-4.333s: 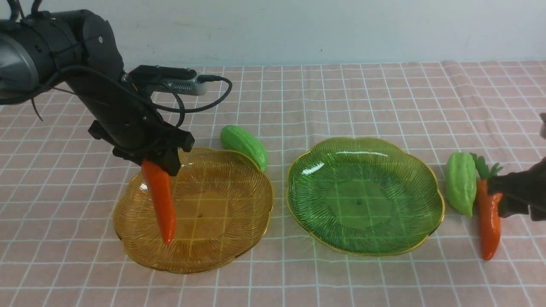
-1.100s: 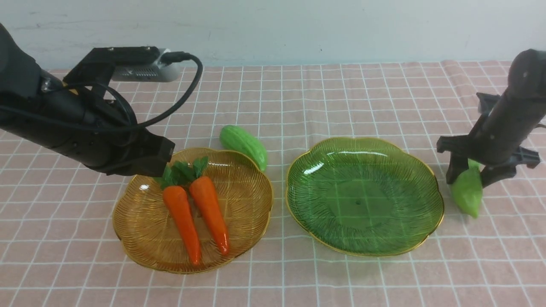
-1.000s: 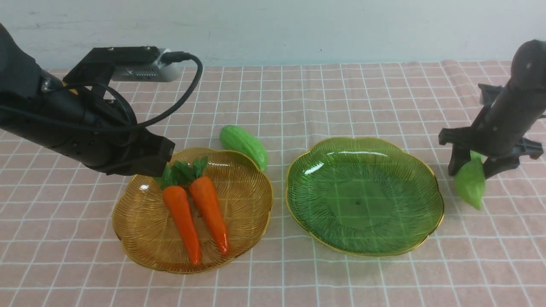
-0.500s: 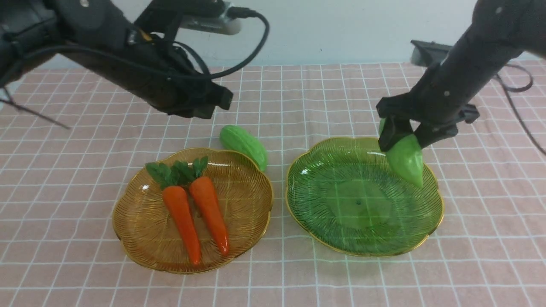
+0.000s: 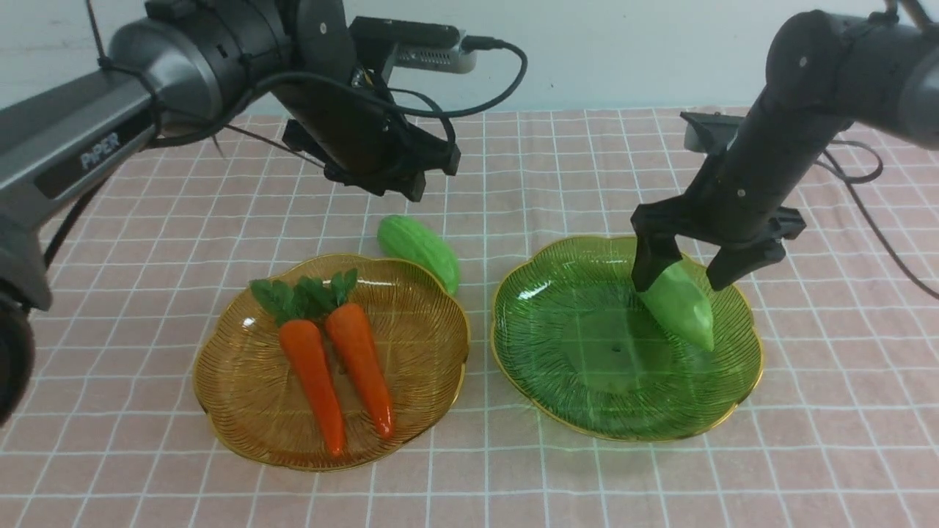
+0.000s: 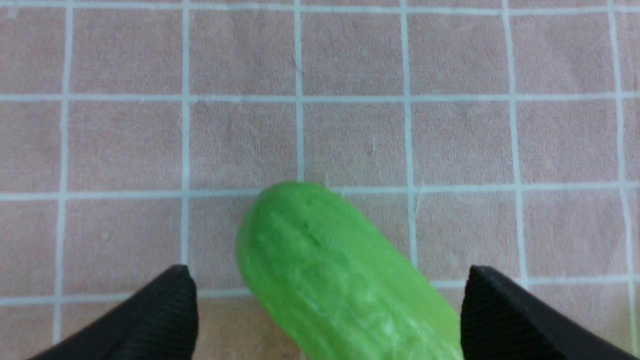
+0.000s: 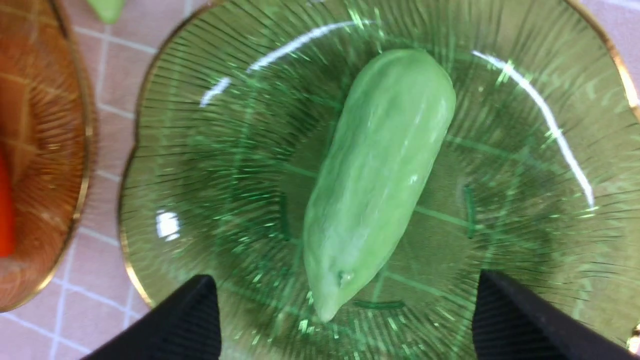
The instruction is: Put different types of vegetables on the plate.
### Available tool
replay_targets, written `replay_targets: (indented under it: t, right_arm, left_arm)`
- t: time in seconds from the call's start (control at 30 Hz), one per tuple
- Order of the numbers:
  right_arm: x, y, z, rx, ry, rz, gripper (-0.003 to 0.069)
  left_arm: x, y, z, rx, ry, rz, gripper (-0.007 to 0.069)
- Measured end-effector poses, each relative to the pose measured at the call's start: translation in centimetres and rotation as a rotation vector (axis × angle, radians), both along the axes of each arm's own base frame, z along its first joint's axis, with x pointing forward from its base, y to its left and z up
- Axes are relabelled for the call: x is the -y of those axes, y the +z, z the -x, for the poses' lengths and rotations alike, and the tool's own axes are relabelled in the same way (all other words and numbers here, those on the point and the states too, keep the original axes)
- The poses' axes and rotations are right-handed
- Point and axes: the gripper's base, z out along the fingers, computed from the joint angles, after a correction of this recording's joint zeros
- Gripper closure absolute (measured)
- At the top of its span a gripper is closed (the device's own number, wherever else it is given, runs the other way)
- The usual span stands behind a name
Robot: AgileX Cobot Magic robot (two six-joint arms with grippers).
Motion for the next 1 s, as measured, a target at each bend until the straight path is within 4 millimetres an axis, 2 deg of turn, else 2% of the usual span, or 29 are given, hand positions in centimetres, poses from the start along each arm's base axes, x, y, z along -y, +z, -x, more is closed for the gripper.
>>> replay_targets:
  t: [0.33,0.57,0.67,0.9,1.0]
  right_arm:
    - [-0.2,2.0,0.9,0.040,0.008,-0.023,0.0068]
    - [-0.2,2.2,1.0,0.039,0.009,-0.029,0.0069]
    - [-0.2,2.3,1.0,0.040,0.011,-0.032,0.0069]
    - [-0.2,2.3,1.0,0.043,0.018,-0.032,0.0070]
    - [-0.2,2.3,1.1,0.043,0.018,-0.032,0.0070]
  left_arm:
    - [0.5,-3.2,-1.5,-0.032,0.044,0.023,-0.0023]
    - [0.6,-4.4,-1.7,-0.054,0.082,0.040,0.0007]
    - [0.6,-4.5,-1.8,-0.050,0.100,0.059,0.0058]
    - [1.3,-4.5,-2.3,-0.024,0.143,0.188,0.0304]
    - [1.9,-4.4,-2.3,-0.014,0.124,0.250,0.0326]
